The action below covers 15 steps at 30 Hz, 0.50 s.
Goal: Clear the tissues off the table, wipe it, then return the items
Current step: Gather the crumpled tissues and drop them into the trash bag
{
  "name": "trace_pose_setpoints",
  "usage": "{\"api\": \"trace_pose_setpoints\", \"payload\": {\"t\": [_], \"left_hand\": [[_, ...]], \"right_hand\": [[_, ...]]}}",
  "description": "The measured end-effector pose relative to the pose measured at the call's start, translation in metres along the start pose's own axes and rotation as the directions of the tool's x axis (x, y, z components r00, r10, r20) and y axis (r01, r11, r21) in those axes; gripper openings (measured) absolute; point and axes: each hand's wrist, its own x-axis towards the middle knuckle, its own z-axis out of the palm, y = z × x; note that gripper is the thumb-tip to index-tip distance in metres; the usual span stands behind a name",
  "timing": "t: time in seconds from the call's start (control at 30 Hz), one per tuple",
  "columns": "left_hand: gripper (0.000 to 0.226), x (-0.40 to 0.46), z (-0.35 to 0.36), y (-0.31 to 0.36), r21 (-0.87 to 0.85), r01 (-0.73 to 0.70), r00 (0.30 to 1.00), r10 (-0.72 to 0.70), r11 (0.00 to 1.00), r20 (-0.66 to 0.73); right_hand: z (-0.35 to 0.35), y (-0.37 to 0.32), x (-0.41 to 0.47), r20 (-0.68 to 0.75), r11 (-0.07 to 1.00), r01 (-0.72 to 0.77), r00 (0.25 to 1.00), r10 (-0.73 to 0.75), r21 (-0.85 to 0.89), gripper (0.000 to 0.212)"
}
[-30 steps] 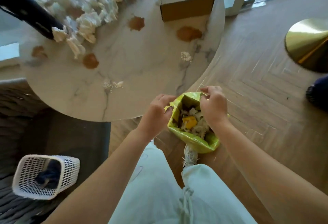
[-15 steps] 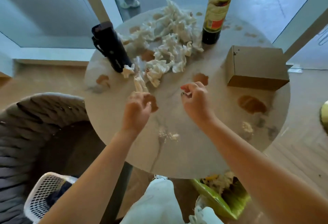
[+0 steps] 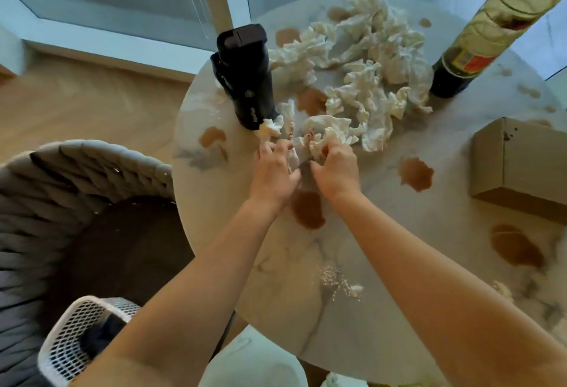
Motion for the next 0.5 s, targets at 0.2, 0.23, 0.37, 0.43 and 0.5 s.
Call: {"api": "trace_pose_setpoints", "payload": {"t": [0.2, 0.23, 0.37, 0.43, 0.5], "left_hand": [[0.034, 0.005, -0.009, -0.014, -0.112, -0.033, 0.991, 0.018, 0.993, -0.134], [0.031, 0.004, -0.012, -0.014, -0.12, -0.059, 0.982, 0.036, 0.991, -0.185], [0.023, -0.01, -0.03, -0.006, -0.168, -0.187, 0.924, 0.116, 0.968, -0.363], [0.024, -0.02, -0.037, -0.001, -0.174, -0.229, 0.907, 0.145, 0.958, -0.395], [0.024, -0.032, -0.041, 0.006, -0.177, -0.251, 0.902, 0.163, 0.952, -0.4]], "right_hand": [[-0.005, 0.001, 0.002, -0.078, 0.998, -0.001, 0.997, 0.006, 0.067, 0.015], [-0.009, 0.002, -0.001, -0.103, 0.997, 0.01, 0.995, -0.002, 0.08, 0.012], [-0.023, 0.007, -0.018, -0.27, 0.982, 0.099, 0.961, -0.053, 0.16, 0.008], [-0.031, 0.012, -0.03, -0.327, 0.966, 0.136, 0.943, -0.058, 0.219, 0.011], [-0.04, 0.018, -0.043, -0.348, 0.947, 0.177, 0.934, -0.076, 0.267, 0.012]]}}
